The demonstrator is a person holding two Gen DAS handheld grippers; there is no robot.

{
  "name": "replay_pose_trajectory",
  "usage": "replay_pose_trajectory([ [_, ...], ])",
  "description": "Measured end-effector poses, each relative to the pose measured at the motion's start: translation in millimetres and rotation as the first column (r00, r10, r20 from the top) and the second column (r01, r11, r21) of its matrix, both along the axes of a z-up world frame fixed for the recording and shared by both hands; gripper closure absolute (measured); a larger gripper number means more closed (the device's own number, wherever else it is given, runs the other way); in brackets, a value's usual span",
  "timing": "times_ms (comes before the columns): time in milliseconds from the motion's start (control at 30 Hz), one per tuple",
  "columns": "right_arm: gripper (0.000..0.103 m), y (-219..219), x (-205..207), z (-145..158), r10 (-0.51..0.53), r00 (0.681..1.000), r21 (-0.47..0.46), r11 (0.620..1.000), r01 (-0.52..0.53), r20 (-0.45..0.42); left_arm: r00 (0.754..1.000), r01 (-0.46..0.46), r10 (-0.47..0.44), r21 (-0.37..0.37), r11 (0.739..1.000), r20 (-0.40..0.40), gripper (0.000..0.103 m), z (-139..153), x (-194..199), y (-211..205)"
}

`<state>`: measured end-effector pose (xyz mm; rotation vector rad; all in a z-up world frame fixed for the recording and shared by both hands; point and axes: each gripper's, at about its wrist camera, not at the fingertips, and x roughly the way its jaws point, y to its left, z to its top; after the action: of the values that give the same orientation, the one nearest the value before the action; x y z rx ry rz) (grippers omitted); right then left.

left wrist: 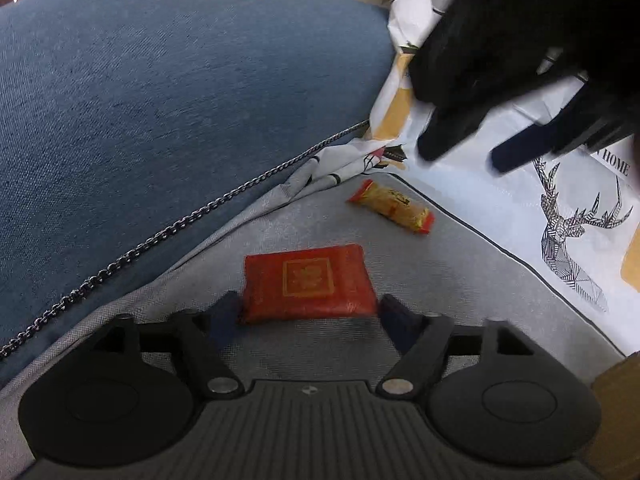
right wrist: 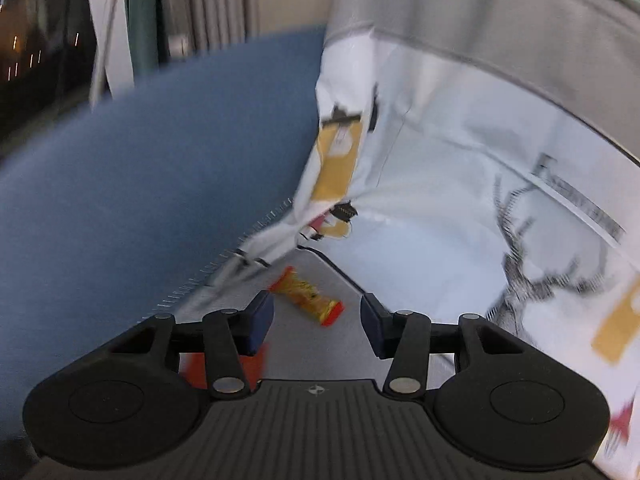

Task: Organize snacks
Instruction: 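Grasp the red square pack with the left tool while the right tool grasps the wrapped bar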

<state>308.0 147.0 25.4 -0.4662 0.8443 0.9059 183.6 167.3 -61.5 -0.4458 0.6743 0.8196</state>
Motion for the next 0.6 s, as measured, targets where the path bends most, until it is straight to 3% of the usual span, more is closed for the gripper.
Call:
replay_pose_trajectory([
  [200,0.052,40,24,-53,0.082,0.997,-0.099,0.992,-0.082,-0.006,1.000,-0.005,0.005,-0.003,1.000,0.001,0.015,0,3,10],
  [333,0.053,53,23,-74,0.153,0.988,-0.156,0.976,-0.155,-0.024,1.000,-0.006,0.006,-0.001,1.000,0.000,0.014,0,6,14],
  [400,0.054,55,24,-75,0.161,0.987,-0.131,0.978,-0.163,-0.026,1.000,-0.002,0.002,0.001,1.000,-0.003,0.014,0,7,15],
  [433,0.057,57,25,-76,0.157,0.987,-0.123,0.979,-0.160,-0.030,1.000,-0.001,0.001,0.001,1.000,-0.003,0.014,0,7,15],
  [500,0.085,57,23,-75,0.168,0.985,-0.108,0.979,-0.171,-0.031,1.000,0.001,-0.001,0.005,1.000,0.000,0.017,0,7,15],
  [600,0.085,50,16,-69,0.169,0.985,-0.098,0.980,-0.171,-0.030,1.000,0.004,-0.004,0.019,1.000,-0.002,0.024,0,6,14],
])
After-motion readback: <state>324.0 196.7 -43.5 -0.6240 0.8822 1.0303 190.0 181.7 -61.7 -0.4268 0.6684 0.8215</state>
